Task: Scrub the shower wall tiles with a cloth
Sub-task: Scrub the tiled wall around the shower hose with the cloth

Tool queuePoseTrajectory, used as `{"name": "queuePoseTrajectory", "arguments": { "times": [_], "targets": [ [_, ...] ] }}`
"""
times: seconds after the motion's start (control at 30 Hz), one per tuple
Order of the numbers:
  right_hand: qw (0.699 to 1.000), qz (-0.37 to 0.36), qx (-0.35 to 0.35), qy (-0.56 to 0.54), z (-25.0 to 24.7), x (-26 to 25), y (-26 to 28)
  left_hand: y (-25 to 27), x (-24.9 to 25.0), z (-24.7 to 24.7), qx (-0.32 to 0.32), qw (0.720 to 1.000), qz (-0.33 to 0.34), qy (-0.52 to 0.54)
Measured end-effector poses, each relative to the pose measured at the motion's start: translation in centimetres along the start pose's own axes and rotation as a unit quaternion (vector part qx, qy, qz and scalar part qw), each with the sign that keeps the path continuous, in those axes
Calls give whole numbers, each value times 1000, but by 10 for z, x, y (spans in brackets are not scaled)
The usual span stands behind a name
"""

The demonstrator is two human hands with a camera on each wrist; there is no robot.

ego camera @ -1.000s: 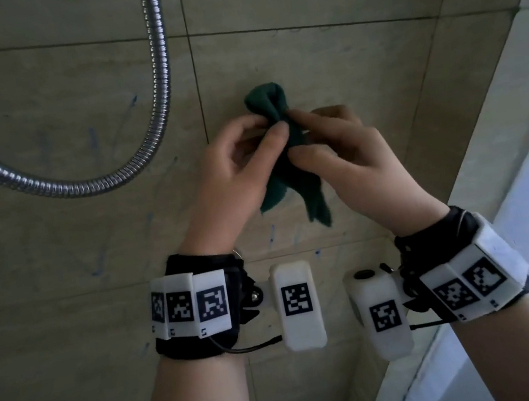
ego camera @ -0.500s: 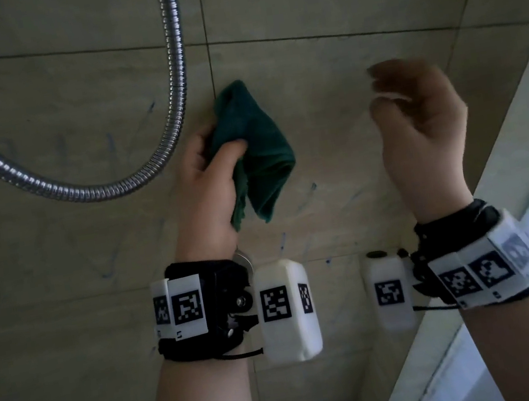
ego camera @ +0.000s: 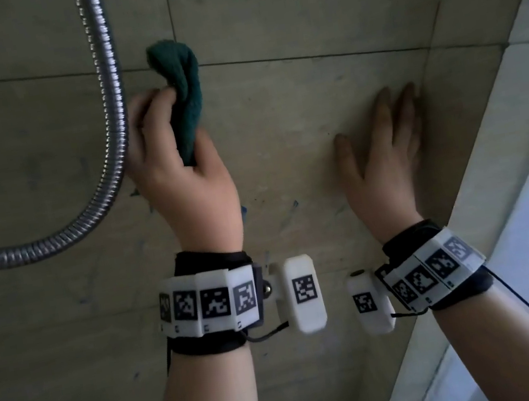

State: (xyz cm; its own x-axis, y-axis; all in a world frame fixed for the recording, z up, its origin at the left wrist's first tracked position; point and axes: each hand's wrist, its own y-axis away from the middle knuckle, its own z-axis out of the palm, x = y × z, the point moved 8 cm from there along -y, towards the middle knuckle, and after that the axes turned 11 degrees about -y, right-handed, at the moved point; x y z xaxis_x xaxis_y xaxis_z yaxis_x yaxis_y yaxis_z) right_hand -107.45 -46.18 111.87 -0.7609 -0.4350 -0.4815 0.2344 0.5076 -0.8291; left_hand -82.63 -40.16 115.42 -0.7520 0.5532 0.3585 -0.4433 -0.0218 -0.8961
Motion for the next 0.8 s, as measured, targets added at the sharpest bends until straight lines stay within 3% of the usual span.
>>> {"name": "queuePoseTrajectory", "arguments": {
  "times": [0.13,0.3,0.43,0.63,0.8],
  "targets": [
    [999,-28,13,11,5,4,0,0,-4,9,-2,998,45,-49],
    [998,-44,40,38,10,4,-1,24,-6,36,-88,986,73,-121],
    [996,-57,61,43,12,2,0,54,20,55,-153,975,133,-95],
    [995,-79,58,17,7,5,-1,97,59,86,-292,931,209,-72],
    [995,-84,56,-15,2,9,-1,92,59,93,-287,922,229,-121]
  ]
}}
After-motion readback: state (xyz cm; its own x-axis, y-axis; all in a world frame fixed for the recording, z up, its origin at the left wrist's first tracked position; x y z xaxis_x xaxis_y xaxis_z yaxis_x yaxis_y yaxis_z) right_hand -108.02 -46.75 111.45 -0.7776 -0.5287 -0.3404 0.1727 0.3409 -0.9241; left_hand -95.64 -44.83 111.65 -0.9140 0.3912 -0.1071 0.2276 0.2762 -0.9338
